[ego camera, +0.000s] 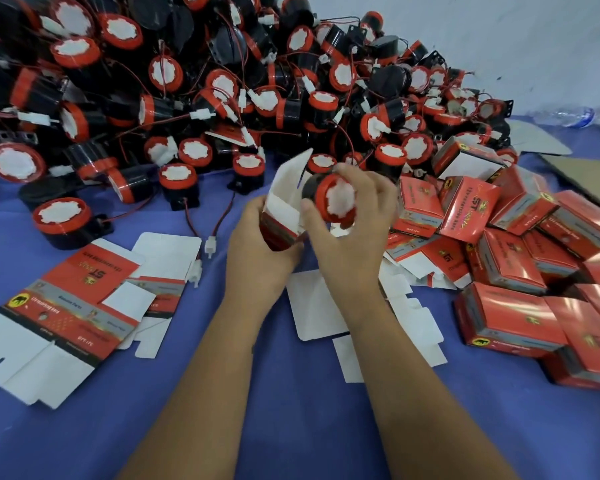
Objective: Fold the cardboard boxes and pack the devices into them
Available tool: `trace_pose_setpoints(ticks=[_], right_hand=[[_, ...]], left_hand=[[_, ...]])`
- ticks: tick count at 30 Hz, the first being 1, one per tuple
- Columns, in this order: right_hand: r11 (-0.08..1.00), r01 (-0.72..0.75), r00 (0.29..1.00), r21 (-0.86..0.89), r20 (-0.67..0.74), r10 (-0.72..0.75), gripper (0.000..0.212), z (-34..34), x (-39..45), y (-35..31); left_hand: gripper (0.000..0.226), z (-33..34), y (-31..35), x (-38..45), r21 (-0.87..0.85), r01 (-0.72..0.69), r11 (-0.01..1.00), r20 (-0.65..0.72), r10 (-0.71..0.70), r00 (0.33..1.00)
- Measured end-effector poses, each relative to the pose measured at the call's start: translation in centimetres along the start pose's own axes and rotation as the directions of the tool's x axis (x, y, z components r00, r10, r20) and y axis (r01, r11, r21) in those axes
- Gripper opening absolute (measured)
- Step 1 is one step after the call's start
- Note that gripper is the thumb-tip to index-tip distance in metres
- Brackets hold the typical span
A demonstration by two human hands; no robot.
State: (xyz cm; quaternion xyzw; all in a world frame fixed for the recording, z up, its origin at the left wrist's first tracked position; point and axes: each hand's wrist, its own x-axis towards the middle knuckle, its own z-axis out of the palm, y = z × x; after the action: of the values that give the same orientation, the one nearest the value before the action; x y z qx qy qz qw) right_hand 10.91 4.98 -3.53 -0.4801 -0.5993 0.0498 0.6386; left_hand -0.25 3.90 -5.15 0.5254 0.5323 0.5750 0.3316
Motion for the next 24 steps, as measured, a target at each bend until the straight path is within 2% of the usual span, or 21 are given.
trace_pose_setpoints(ticks=[3,5,7,10,12,15,18,21,24], right_hand=[[1.0,0.028,0.962,-0.008,0.27,-0.025,0.052,0.1,-0.3,0.4],[1.0,0.024,0.922,-0.007,0.386,-0.02,0.056,0.2,-0.3,0.4],[0.998,0.043,0.927,-0.047,0.375,-0.023,0.055,0.2,-0.2,0.4],[1.0,0.015,0.936,-0.025,0.352,-0.006,0.041,0.0,0.0,0.2],[1.0,-0.003,0.893,-0.028,0.449,0.016,0.03,-0.2,0.1,0.0],[0.966,0.093,0.819,-0.239,0.571,0.063,0.036,0.0,0.2,-0.2],[0.946,0.105,0.83,-0.305,0.551,0.086,0.045,0.1,0.2,-0.6],[0.962,0.144,0.878,-0.234,0.479,-0.015,0.028,-0.1,0.1,-0.5],[0.959,0.159,0.933,-0.234,0.354,-0.069,0.015,0.1,-0.2,-1.0]], left_hand=[[0.055,-0.2,-0.1,0.0,0.036,0.001,0.999,0.029,-0.002,1.0],[0.055,-0.3,-0.1,0.1,0.042,0.009,0.999,0.034,-0.01,0.999],[0.057,-0.4,-0.1,0.2,0.033,0.017,0.999,0.037,-0.019,0.999],[0.055,-0.4,-0.1,0.2,0.017,0.036,0.999,0.029,-0.036,0.999],[0.052,-0.4,-0.1,0.1,0.042,0.043,0.998,0.037,-0.044,0.998],[0.046,-0.4,-0.1,0.1,0.057,0.051,0.997,0.048,-0.053,0.997],[0.042,-0.2,0.1,0.2,0.032,0.058,0.998,0.033,-0.059,0.998],[0.041,-0.2,0.2,0.3,-0.142,0.092,0.986,-0.076,-0.104,0.992],[0.055,-0.4,0.3,0.7,-0.274,0.134,0.952,-0.195,-0.192,0.962]])
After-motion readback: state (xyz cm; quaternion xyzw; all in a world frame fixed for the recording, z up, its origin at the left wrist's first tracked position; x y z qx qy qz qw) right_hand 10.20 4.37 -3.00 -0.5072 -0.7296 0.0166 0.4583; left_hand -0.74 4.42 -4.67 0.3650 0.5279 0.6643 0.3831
